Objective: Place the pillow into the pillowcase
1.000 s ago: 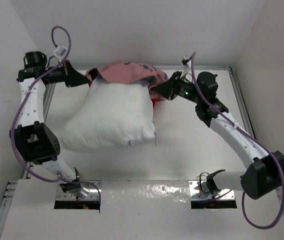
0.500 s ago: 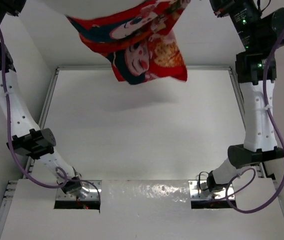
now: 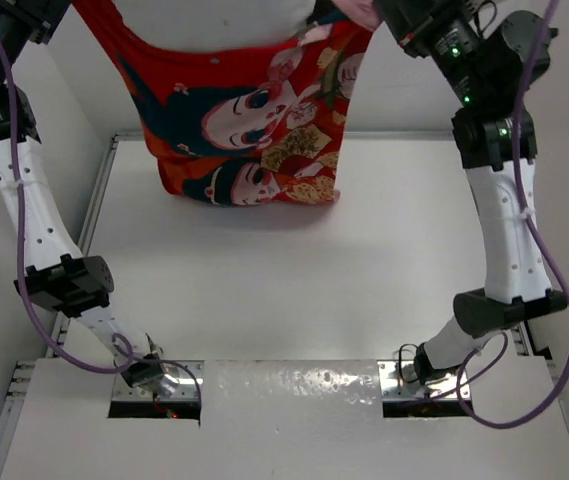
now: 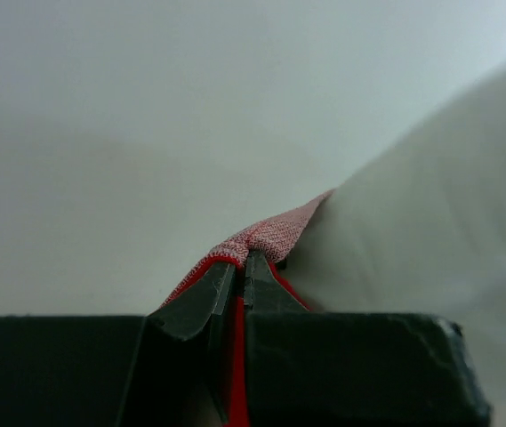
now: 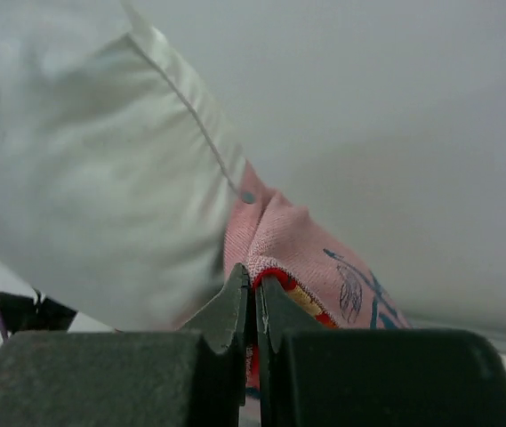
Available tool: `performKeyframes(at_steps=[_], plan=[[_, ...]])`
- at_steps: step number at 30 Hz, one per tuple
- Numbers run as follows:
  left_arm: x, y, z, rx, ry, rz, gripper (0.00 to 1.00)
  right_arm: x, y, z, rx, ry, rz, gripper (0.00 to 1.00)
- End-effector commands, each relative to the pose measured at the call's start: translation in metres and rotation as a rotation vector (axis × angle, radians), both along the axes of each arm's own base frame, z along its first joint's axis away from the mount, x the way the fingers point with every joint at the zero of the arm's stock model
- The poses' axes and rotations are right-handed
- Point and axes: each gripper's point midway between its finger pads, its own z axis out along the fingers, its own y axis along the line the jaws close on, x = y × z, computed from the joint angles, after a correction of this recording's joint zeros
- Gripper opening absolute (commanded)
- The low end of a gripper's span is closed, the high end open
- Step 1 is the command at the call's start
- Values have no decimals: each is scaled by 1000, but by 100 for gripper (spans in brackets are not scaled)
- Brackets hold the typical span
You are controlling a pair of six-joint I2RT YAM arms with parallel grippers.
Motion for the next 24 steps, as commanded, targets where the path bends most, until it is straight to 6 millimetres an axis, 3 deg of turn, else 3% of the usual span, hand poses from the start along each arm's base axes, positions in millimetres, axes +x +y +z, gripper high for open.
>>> performKeyframes(at_steps=[1,2,3,4,5,6,7,8,9,10,11,12,13,14,15,16,17,18,19,20,21,22,23,24], plan=[[-91,-46,82,83,-285,5,0,-101,-50,107,141,-345,-120,0],[-67,-39,53,48,-198,10,0,-88,-48,75,156,-289,-117,0],[-67,-37,54,44,-212,26,0,-86,-52,77,176,-300,-136,0],[-63,-14,62,16,-232,95,0,-82,-56,82,156,-302,-178,0],[-99,-20,108,54,-362,116,0,-132,-74,147,188,-460,-226,0],[-86,-5,110,31,-370,122,0,-102,-72,141,138,-420,-263,0],[-89,-7,111,63,-392,126,0,-129,-80,166,157,-493,-279,0],[-77,-20,94,80,-331,104,0,-117,-76,153,123,-450,-281,0],[-96,-46,91,216,-369,149,0,-142,-78,147,103,-438,-269,0],[-62,-71,44,209,-264,68,0,-75,-64,60,35,-228,-255,0],[-70,-76,50,209,-304,63,0,-91,-70,71,134,-312,-256,0],[-65,-72,61,136,-304,38,0,-86,-74,59,127,-283,-284,0],[-71,-44,90,117,-367,107,0,-123,-83,116,133,-410,-305,0],[-113,-47,144,145,-587,121,0,-120,-84,126,84,-395,-328,0],[-140,-55,159,153,-666,106,0,-93,-79,134,85,-397,-329,0],[-154,-70,156,186,-620,91,0,-128,-85,161,118,-458,-320,0],[-133,-78,128,296,-531,135,0,-123,-77,148,75,-419,-288,0],[-121,-104,93,299,-421,68,0,-112,-71,125,27,-349,-270,0],[-72,-105,4,272,-276,15,0,-81,-61,22,2,-157,-238,0],[-74,-103,4,239,-261,7,0,-95,-68,59,114,-285,-249,0],[-110,-104,65,259,-381,34,0,-89,-71,42,146,-268,-260,0],[-56,-88,67,263,-338,55,0,-83,-73,48,61,-233,-303,0],[-90,-87,115,253,-482,89,0,-84,-74,75,32,-259,-314,0],[-120,-81,139,299,-656,67,0,-156,-84,159,94,-473,-300,0]])
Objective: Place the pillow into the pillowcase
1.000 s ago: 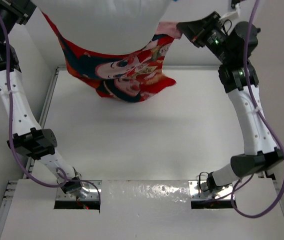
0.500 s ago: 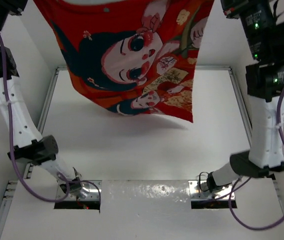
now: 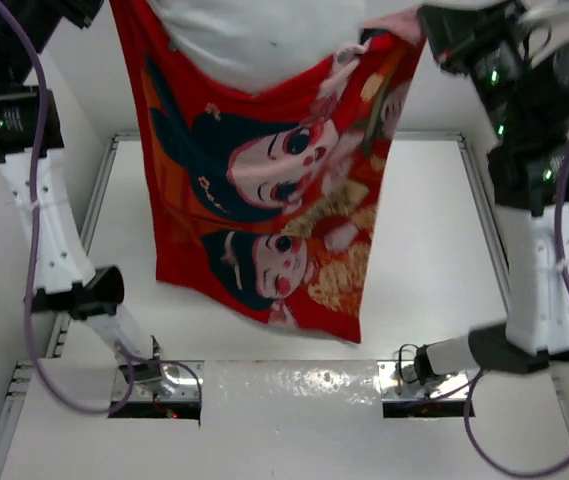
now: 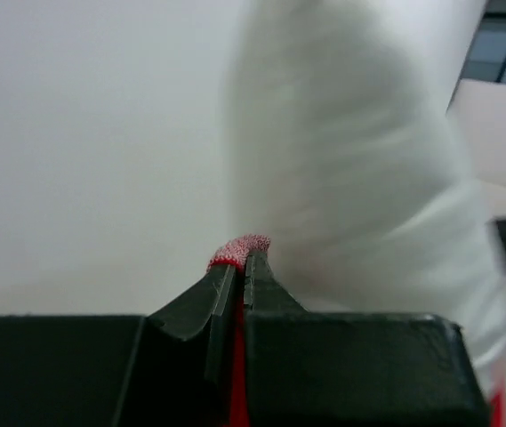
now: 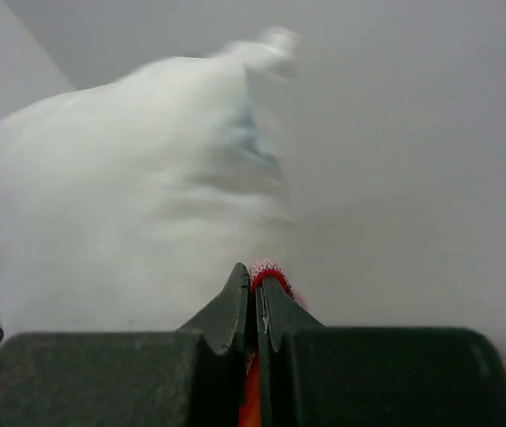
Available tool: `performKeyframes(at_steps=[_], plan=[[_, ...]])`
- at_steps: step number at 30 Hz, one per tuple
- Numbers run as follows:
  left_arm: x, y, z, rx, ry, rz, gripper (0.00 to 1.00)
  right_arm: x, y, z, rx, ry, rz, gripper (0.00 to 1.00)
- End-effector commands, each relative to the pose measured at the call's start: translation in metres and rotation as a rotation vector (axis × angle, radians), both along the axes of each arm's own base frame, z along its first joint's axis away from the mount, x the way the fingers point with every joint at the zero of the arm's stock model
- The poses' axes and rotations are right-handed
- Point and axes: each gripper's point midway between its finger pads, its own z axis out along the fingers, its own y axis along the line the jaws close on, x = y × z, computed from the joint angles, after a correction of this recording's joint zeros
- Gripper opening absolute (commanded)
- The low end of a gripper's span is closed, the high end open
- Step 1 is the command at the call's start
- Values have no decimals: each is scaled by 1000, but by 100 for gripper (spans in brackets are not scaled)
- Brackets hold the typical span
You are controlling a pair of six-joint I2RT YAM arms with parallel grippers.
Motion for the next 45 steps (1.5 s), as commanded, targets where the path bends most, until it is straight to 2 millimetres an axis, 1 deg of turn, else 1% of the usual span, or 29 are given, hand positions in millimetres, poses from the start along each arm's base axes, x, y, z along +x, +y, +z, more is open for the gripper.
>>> performKeyframes(at_steps=[1,4,5,8,10,12,14,16,18,19,20,22,25,26,27,29,30,31,32,33,34,35,37,38,40,41,42,43,45], plan=[[-93,4,81,28,-355,33,0,-42,-15,115,23,-296,-48,0],[-13,-20,-42,19,-51,19,0,-44,-4,73,1,-217,15,0],[9,-2,-52,-8,28,44,0,1,4,4,32,-108,18,0],[-48,10,77,42,-399,62,0,-77,-30,130,77,-397,-96,0],[-78,-6,63,106,-354,82,0,-56,-25,115,16,-304,-98,0],[-12,-11,-28,60,-121,85,0,-14,-7,34,-54,-88,-50,0],[13,-5,-34,35,-12,83,0,-25,-17,28,84,-208,-61,0],[-36,-3,70,44,-336,140,0,-36,-25,67,15,-229,-121,0],[-79,-10,80,82,-373,124,0,-58,-26,118,-2,-325,-113,0],[-71,-17,56,134,-280,111,0,-44,-23,88,-57,-199,-115,0],[18,-17,-46,103,-3,61,0,15,-10,2,-134,42,-101,0],[-33,-11,-6,27,-123,43,0,10,-6,-48,-45,-11,-57,0],[-57,8,85,-26,-362,82,0,-12,-23,44,-53,-160,-146,0],[-61,33,87,-6,-440,88,0,-80,-37,127,-1,-370,-158,0],[-106,17,91,-8,-417,95,0,-49,-31,105,-43,-261,-160,0],[-20,13,-12,52,-158,165,0,-5,-21,25,-143,-18,-142,0],[-20,11,-21,22,-122,140,0,-51,-29,57,-51,-193,-135,0],[-4,16,-21,7,-90,128,0,-38,-29,39,0,-212,-141,0],[-80,16,66,44,-308,171,0,-39,-34,47,45,-260,-160,0],[-44,40,74,-13,-309,161,0,2,-34,37,-19,-159,-217,0],[-86,42,100,34,-480,178,0,-73,-50,128,32,-373,-232,0],[-62,47,81,35,-378,145,0,-72,-49,132,22,-363,-228,0],[-79,0,55,106,-339,144,0,-42,-39,82,-82,-167,-209,0],[-1,16,-38,68,-99,173,0,-9,-30,3,-142,29,-184,0],[-69,8,36,69,-255,139,0,-21,-37,13,33,-176,-194,0],[-22,28,43,62,-243,160,0,-39,-46,57,65,-271,-221,0],[-128,21,114,87,-575,198,0,-34,-51,65,-33,-215,-274,0],[-108,30,105,100,-568,170,0,-113,-66,148,31,-433,-284,0],[-111,12,80,218,-483,169,0,-69,-57,111,-57,-258,-283,0]])
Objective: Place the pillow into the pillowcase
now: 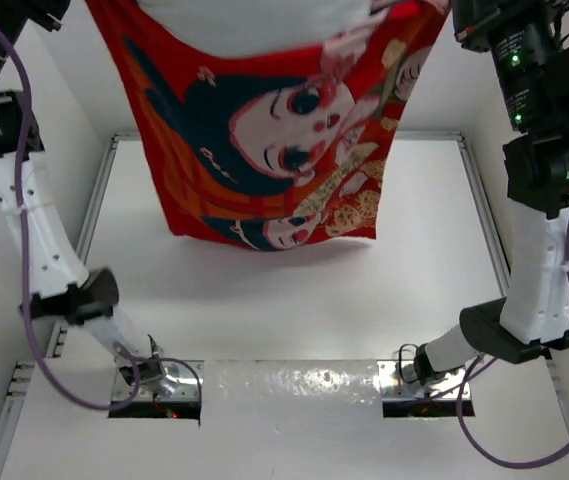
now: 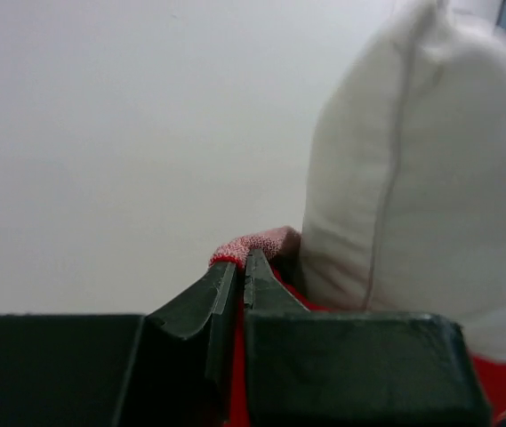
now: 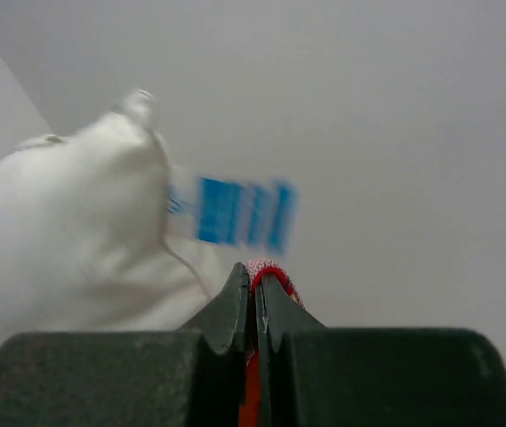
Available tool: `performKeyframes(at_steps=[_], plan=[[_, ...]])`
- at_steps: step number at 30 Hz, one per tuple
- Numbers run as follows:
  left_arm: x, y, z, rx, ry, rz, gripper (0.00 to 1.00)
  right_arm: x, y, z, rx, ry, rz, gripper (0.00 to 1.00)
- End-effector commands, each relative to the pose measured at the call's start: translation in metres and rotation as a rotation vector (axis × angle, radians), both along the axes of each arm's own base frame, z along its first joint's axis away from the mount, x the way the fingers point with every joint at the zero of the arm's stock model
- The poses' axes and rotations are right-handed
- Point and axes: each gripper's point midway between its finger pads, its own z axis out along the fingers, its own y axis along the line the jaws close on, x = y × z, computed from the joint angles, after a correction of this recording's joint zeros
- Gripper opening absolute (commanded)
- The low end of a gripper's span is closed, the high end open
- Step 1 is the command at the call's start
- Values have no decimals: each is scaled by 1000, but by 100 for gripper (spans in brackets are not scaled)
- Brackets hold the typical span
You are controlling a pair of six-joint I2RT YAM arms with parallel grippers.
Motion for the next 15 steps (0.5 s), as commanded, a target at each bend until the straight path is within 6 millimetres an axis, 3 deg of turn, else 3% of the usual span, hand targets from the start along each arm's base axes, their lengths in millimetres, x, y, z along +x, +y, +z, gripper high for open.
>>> performKeyframes(at_steps=[1,2,3,4,5,6,7,8,9,10,11,12,13,14,15], plan=[[-43,-32,-19,7,-66,62,0,-46,-36,16,-27,-38,-136,0],[-17,-26,-51,11,-12,122,0,-24,-29,-44,-46,102,-115,0],[4,-24,-70,-10,46,127,0,-17,-23,-39,32,-45,-83,0],[-33,-21,-15,19,-39,137,0,2,-19,-75,59,-7,-77,0],[21,-6,-17,24,12,142,0,-20,-27,-27,88,-103,-87,0],[-12,0,25,-11,-103,142,0,20,-23,-38,-10,7,-131,0],[8,13,-6,25,7,104,0,-46,-37,71,21,-221,-144,0],[-46,-5,19,51,-81,105,0,-38,-36,54,-7,-148,-146,0],[50,-5,-99,57,209,146,0,-6,-28,-3,-75,42,-141,0],[47,-7,-121,54,216,185,0,18,-24,-65,-121,203,-136,0],[31,-7,-113,33,175,191,0,20,-20,-55,-43,68,-115,0],[-13,-9,-44,42,52,175,0,-9,-24,-45,16,-48,-97,0],[29,8,-30,26,55,178,0,-13,-29,-27,31,-95,-122,0],[-14,12,27,-64,-77,127,0,-25,-36,14,25,-148,-156,0],[-100,18,87,-10,-451,186,0,-66,-46,102,84,-366,-165,0]])
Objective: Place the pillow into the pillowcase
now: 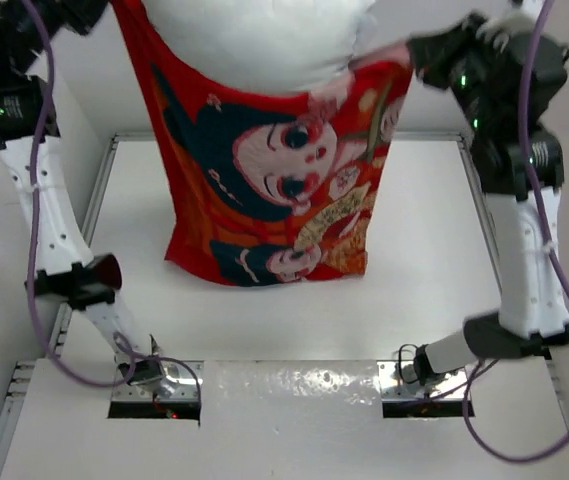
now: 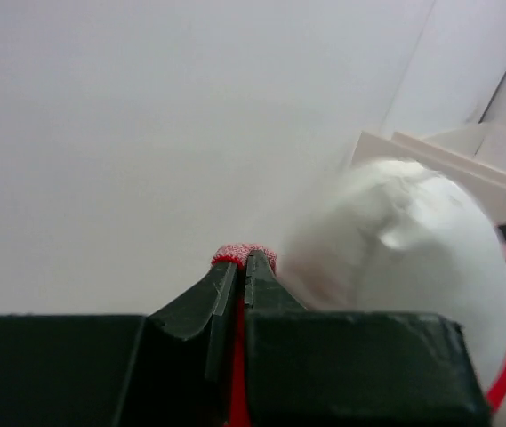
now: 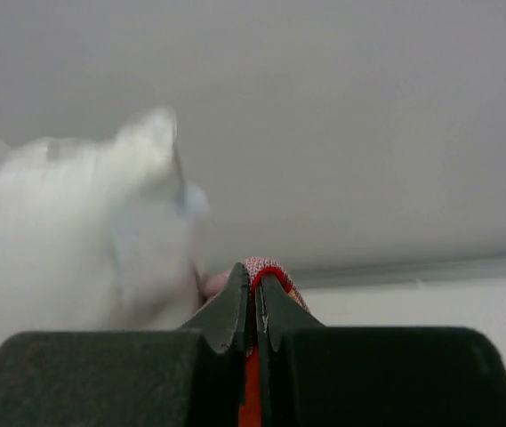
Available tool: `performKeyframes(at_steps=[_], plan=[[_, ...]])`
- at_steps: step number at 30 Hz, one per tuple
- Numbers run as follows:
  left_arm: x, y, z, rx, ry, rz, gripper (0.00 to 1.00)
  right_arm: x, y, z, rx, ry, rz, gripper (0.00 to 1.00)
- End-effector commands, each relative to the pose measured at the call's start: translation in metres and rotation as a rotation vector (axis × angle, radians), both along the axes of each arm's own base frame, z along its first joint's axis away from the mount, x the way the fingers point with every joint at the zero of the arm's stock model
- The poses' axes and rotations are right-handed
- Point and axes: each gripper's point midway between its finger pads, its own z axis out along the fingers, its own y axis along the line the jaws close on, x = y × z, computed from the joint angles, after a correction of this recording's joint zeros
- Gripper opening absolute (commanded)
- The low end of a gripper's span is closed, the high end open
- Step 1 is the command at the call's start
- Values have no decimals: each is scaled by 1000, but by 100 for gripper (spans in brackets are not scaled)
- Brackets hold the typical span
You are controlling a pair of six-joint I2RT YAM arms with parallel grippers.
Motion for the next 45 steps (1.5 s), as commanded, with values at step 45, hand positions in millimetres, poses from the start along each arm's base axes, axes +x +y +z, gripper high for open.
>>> performKeyframes(at_steps=[45], plan=[[-53,6,5,205,-109,161,0,-20,-21,9,67,-190,-68,0]])
